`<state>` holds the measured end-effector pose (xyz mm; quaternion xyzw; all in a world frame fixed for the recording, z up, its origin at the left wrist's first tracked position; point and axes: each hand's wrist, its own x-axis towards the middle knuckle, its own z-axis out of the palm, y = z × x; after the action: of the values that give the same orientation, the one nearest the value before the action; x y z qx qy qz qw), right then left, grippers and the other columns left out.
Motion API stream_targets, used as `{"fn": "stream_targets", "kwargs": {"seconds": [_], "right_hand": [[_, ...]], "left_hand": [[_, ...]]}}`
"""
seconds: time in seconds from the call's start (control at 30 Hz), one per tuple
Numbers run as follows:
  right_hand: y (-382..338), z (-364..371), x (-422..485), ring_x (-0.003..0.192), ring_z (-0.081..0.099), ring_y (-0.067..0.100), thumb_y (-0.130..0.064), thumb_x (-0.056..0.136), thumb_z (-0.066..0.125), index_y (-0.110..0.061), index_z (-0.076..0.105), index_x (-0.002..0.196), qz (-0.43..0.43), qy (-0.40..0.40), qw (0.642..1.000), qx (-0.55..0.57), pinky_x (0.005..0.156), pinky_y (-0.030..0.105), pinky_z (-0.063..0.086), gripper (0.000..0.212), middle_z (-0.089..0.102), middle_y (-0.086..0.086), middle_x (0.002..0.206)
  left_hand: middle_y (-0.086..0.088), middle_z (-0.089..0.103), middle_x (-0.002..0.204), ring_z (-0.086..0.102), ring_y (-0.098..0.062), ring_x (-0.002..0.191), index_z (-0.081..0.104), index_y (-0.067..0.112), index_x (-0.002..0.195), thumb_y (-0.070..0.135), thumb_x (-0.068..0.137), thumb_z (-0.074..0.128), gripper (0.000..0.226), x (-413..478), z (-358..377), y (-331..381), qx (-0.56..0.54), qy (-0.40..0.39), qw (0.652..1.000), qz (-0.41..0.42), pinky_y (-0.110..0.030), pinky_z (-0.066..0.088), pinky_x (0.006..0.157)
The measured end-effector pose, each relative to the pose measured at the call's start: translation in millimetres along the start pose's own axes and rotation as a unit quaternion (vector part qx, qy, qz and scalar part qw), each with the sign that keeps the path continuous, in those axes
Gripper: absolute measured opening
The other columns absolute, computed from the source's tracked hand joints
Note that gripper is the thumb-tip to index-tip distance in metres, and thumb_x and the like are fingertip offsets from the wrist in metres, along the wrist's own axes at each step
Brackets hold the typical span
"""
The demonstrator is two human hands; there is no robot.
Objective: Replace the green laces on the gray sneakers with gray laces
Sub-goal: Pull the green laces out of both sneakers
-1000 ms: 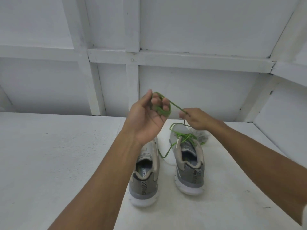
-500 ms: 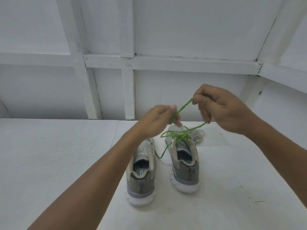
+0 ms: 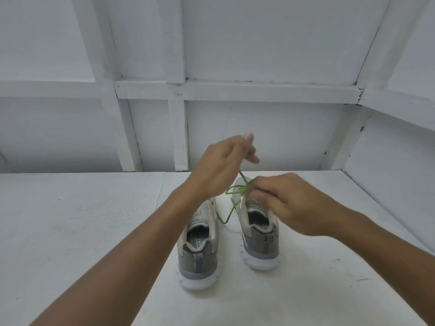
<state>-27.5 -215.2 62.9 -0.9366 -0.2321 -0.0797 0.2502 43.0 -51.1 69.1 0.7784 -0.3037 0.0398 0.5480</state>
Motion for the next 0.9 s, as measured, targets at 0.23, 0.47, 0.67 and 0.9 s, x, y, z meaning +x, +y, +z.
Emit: {"fn": "stream_targets", "kwargs": {"seconds": [0.23,0.47,0.67,0.9], "right_hand": [[11.9,-35.5,10.2,0.071,0.059,0.003,-0.017,0.097,0.055,-0.02,0.069,0.096,-0.022,0.174,0.984,0.022,0.063,0.007,0.04,0.015,0.063,-0.017,0.075],[-3.7,17.2,-6.2,0.08,0.057,-0.001,-0.02,0.103,0.04,-0.025,0.056,0.13,0.03,-0.01,0.999,0.017,0.07,0.017,0.045,0.032,0.064,-0.012,0.079],[-1.4,-31.1,-6.3,0.065,0.06,0.007,-0.017,0.095,0.058,-0.02,0.069,0.096,-0.049,0.125,0.991,0.005,0.059,0.013,0.043,0.012,0.064,-0.01,0.07],[11.0,-3.7,-0.3,0.067,0.057,-0.003,-0.007,0.096,0.05,-0.03,0.063,0.105,-0.03,0.177,0.98,0.083,0.064,0.007,0.04,0.028,0.062,-0.023,0.075]], "left_hand": [[-0.013,0.07,0.075,0.067,-0.03,0.08,0.065,0.004,0.084,0.059,0.097,0.019,0.073,-18.6,-0.3,12.2,-0.078,-0.181,0.979,-0.048,-0.033,0.047,0.084],[0.0,0.075,0.098,0.067,-0.017,0.099,0.065,0.012,0.1,0.054,0.1,0.024,0.059,-13.5,-1.7,21.4,-0.139,-0.015,0.99,-0.027,-0.029,0.048,0.095],[0.012,0.073,0.094,0.064,-0.005,0.1,0.07,0.023,0.101,0.075,0.089,0.019,0.074,-31.0,2.6,8.6,0.114,-0.125,0.985,-0.041,-0.038,0.046,0.099],[-0.01,0.071,0.08,0.066,-0.023,0.08,0.063,0.005,0.088,0.06,0.092,0.025,0.067,-26.6,-0.2,34.4,-0.318,-0.18,0.929,-0.062,-0.034,0.051,0.087]]}}
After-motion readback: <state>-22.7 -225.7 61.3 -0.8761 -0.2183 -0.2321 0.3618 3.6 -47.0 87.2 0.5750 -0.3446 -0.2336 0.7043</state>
